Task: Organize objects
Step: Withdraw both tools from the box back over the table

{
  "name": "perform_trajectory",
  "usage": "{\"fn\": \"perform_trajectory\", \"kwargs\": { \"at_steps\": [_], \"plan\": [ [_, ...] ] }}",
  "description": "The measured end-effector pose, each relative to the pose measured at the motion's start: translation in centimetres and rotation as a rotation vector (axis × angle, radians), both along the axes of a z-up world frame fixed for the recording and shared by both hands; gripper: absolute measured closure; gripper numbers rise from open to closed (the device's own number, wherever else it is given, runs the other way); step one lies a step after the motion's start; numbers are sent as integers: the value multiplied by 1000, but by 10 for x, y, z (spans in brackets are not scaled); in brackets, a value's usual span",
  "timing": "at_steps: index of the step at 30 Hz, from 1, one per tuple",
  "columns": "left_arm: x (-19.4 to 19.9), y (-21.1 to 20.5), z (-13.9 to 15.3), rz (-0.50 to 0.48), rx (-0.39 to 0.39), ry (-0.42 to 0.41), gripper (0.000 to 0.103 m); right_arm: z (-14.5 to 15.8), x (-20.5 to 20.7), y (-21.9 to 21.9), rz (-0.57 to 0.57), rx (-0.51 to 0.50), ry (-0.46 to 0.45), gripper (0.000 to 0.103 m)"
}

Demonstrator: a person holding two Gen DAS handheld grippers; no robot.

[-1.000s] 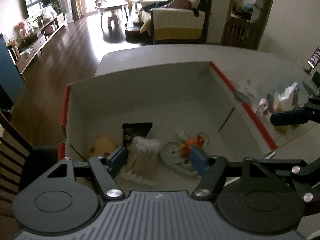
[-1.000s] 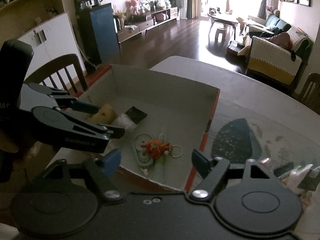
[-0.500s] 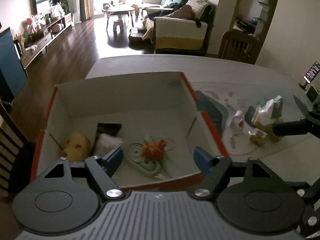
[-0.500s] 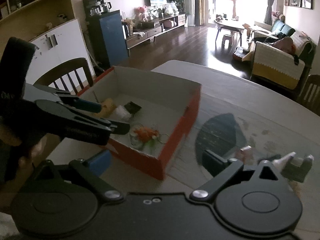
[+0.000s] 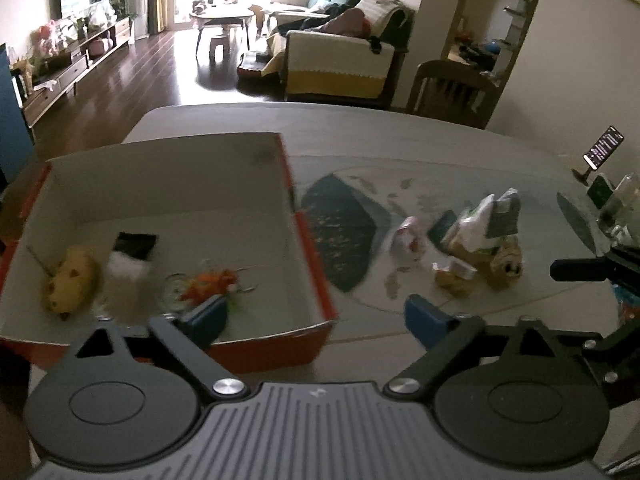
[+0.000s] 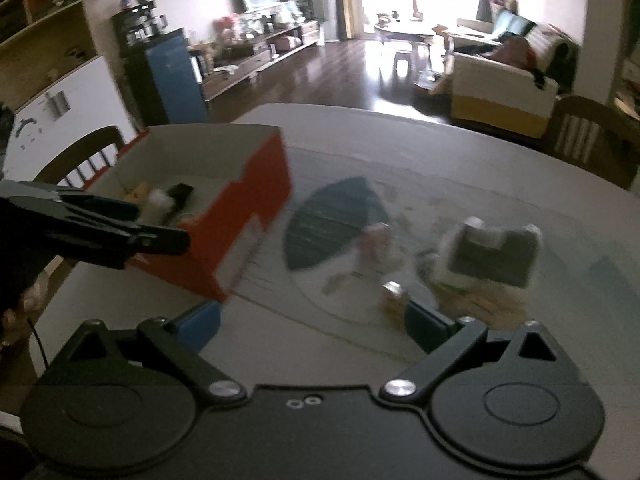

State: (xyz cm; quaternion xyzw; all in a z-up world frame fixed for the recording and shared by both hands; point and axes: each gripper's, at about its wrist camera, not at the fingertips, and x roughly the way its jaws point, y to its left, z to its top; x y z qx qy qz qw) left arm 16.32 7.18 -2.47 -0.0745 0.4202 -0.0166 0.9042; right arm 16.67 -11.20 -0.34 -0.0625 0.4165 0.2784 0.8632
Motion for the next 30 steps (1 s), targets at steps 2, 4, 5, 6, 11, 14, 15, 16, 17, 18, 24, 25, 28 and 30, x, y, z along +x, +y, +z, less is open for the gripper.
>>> {"fn": "perform_trajectory", "kwargs": {
  "at_steps": [2,4,5,6,11,14,15,16,17,18,24,25,28,30],
  "plan": [
    [3,-12,-1,-11,1,-7,1,-3,3,-15,-24,-6,1,4],
    [8,-23,-3,-24,1,-9,1,-6,5,-32,-46,-10,6,4],
    [10,-29,-4,-32,2,-11,1,-7,7,-39,-56,-12,8,4],
    [13,-36,-5,-39,8,-17,1,-9,9,-45,-66,-15,8,4],
    [28,-62,-10,-63,35,-40,1,-15,19,-71,-102,-46,-1,4],
    [41,-75,-14,-70,46,-39,1,-19,25,-86,-119,-60,0,5],
    [46,-78,-16,-72,47,-34,1,-21,27,-90,-124,-67,-1,5],
    [51,-82,-17,-77,42,-28,1,-23,30,-93,-129,-73,-2,5],
    [57,-85,-20,-80,36,-18,1,-25,33,-96,-137,-77,-1,5],
    [62,-88,-22,-79,33,-9,1,-28,36,-100,-144,-76,3,5],
    [89,-105,-40,-104,66,19,1,-44,53,-110,-164,-89,23,7],
    [92,-107,-44,-107,76,23,1,-46,56,-110,-163,-87,28,7],
    [103,-112,-55,-116,91,39,1,-50,60,-108,-152,-87,29,8],
    [111,-114,-63,-117,95,47,1,-52,63,-105,-148,-86,26,9]
  ]
}}
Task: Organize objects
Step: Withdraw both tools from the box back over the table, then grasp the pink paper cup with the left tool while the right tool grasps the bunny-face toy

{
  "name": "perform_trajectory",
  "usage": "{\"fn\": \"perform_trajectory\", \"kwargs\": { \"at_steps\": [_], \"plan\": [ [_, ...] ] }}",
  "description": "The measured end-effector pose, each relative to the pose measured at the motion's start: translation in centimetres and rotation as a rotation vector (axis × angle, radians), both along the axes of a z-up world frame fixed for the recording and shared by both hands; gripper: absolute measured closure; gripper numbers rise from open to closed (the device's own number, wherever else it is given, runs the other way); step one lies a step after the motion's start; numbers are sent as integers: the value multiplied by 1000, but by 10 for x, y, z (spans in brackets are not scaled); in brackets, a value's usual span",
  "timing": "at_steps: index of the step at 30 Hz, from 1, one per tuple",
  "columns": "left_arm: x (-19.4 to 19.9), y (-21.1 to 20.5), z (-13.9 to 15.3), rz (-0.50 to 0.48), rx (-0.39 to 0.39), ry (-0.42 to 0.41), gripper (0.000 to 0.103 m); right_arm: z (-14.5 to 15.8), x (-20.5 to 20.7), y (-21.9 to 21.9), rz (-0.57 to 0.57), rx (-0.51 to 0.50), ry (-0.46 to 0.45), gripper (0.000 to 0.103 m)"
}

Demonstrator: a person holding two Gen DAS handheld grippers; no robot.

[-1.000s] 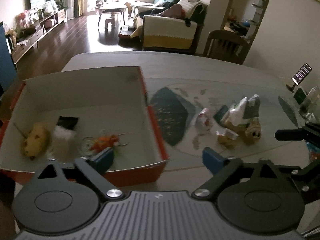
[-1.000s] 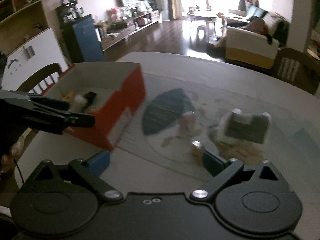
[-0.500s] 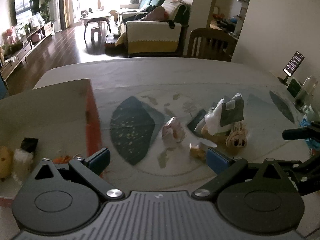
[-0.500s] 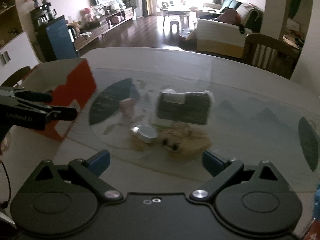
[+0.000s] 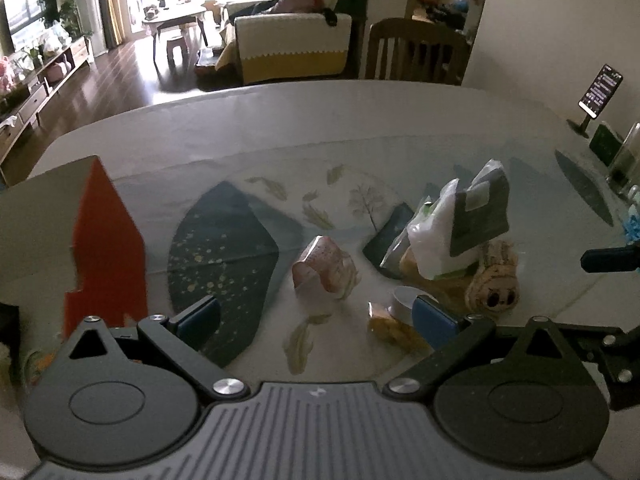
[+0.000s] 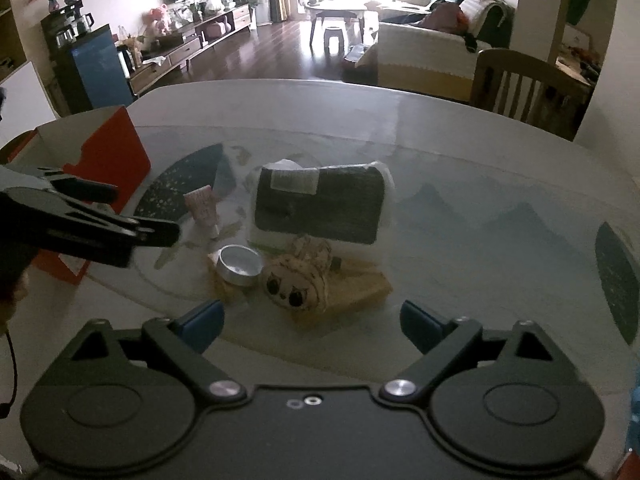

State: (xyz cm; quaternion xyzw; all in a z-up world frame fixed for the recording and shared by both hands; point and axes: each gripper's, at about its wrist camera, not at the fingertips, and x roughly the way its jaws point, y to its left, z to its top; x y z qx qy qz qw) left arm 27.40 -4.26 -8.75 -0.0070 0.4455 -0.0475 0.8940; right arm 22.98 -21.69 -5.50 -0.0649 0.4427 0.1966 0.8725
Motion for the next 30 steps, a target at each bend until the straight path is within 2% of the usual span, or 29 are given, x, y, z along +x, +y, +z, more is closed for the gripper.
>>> {"fn": "perform_trajectory", "kwargs": {
  "at_steps": [12,15,22,24,27,30],
  "plan": [
    [40,-3,-31,-1,64,13,1,-13,19,22,6,-1,16,18],
    [46,-1,-36,-2,55,20,1,-17,21,24,-3,-6,23,26],
    [51,-4,-45,-39,45,26,2,-22,27,25,-28,-4,38,36],
    [53,-5,-47,-50,46,26,6,-23,29,24,-36,-7,40,41],
    [55,-5,-50,-53,31,35,20,-24,30,23,-43,-7,46,49],
    [56,-6,-51,-61,22,37,38,-25,30,23,-44,-8,49,55]
  ]
}}
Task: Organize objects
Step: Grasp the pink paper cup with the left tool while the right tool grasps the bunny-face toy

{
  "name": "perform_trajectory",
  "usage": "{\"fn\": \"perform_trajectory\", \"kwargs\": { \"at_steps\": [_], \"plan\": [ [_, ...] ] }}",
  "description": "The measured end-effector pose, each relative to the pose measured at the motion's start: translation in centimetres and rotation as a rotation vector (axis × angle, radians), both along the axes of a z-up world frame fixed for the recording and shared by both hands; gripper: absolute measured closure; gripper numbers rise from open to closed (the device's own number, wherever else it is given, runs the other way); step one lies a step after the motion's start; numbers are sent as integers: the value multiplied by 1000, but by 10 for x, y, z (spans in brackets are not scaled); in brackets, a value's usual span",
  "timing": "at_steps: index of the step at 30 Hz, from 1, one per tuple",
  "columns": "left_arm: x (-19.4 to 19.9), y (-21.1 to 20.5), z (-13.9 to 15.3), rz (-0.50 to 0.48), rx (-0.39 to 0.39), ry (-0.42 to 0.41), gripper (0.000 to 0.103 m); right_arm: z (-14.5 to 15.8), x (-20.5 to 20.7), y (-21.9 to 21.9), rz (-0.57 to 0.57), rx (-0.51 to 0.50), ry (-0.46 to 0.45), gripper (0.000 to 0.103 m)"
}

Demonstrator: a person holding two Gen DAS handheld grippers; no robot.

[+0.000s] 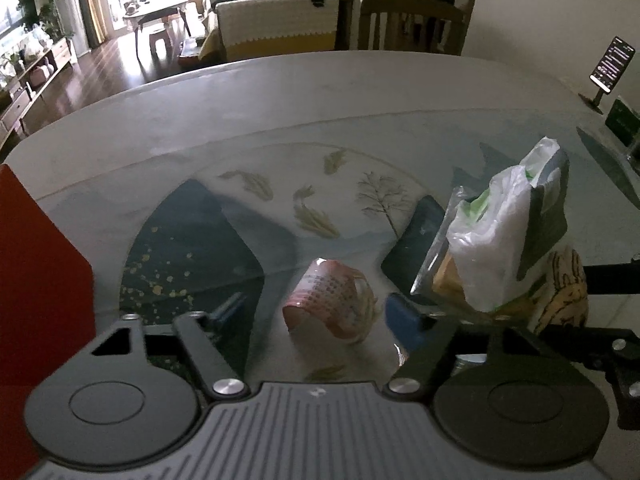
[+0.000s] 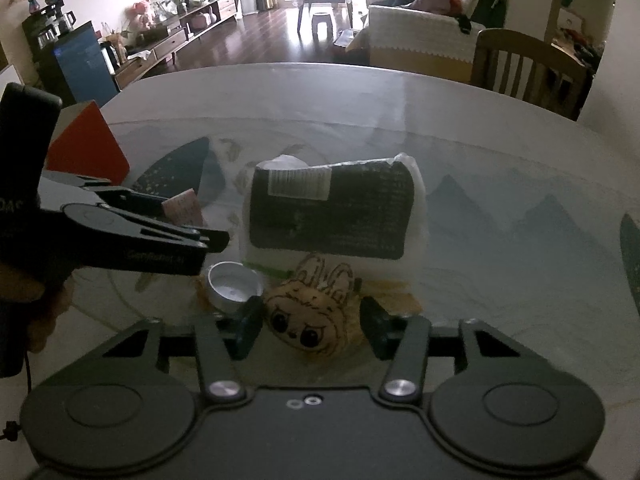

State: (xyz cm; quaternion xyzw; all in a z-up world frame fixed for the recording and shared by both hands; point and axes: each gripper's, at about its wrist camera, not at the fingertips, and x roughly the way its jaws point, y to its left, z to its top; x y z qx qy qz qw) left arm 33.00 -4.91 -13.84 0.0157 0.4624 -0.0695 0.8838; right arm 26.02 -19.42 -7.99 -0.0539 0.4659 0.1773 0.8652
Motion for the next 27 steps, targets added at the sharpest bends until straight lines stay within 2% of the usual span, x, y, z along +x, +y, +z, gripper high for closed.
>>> {"fn": "perform_trajectory", "kwargs": {
  "at_steps": [2,3,5,17,27],
  "plan": [
    [0,-2,-1,-9,8,0,51,0,0,1,-1,-3,1,59],
    [0,-2,-2,-13,9,1,53,-1,-1,0,-2,-2,1,59],
    [0,-2,-2,-13,15,-5,64,-1,-1,1,-4,-2,-2,60],
    [-8,-2,4,-2,17,3,69,8,-6,-5,-16,16,-11,62],
    [-39,1,36,8,-61,7,69,26,-23,-5,-9,45,9,62]
  ]
}}
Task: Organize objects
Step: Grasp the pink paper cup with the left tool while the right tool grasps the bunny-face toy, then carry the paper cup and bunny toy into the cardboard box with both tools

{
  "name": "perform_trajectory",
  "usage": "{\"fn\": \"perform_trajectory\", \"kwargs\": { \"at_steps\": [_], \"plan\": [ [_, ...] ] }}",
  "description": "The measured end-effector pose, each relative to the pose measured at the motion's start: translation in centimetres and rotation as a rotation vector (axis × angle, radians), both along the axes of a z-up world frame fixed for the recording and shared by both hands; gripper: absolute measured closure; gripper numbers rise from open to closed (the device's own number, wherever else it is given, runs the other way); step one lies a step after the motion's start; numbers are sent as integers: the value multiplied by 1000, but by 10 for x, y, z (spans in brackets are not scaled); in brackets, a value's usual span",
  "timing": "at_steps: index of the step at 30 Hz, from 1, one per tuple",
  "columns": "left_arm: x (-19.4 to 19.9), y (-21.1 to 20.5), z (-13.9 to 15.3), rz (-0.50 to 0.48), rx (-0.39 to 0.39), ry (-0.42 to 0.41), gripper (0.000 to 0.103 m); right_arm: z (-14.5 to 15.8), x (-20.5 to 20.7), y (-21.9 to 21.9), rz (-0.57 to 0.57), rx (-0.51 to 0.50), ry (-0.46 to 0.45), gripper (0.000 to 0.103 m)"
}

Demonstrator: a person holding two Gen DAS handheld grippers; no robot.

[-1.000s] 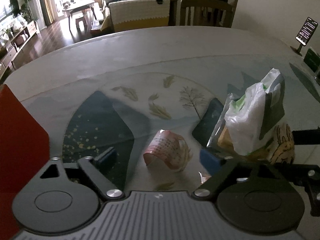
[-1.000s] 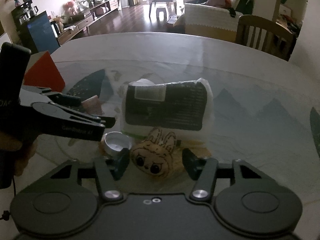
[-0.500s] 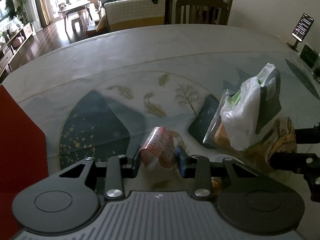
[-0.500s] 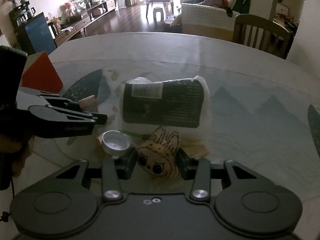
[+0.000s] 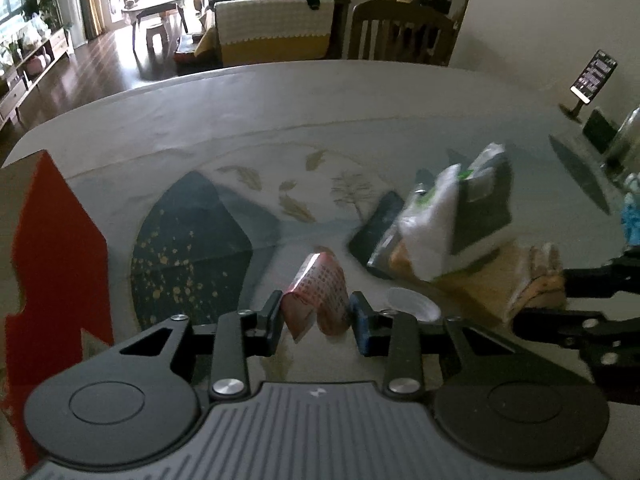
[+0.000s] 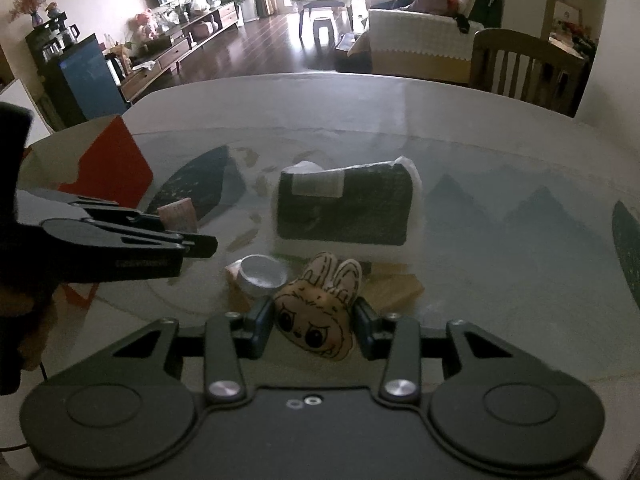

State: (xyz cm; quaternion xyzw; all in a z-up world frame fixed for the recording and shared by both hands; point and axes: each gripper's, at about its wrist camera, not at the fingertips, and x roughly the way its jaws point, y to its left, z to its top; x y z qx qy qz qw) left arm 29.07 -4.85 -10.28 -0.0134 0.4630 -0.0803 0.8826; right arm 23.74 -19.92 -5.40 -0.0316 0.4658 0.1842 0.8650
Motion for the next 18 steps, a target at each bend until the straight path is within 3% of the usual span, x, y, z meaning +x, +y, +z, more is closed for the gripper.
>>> {"fn": "perform_trajectory", "kwargs": {
  "at_steps": [18],
  "plan": [
    [-56,19,55,-3,-96,-39,69,49,-42,37,69,28,-52,62]
  ]
}}
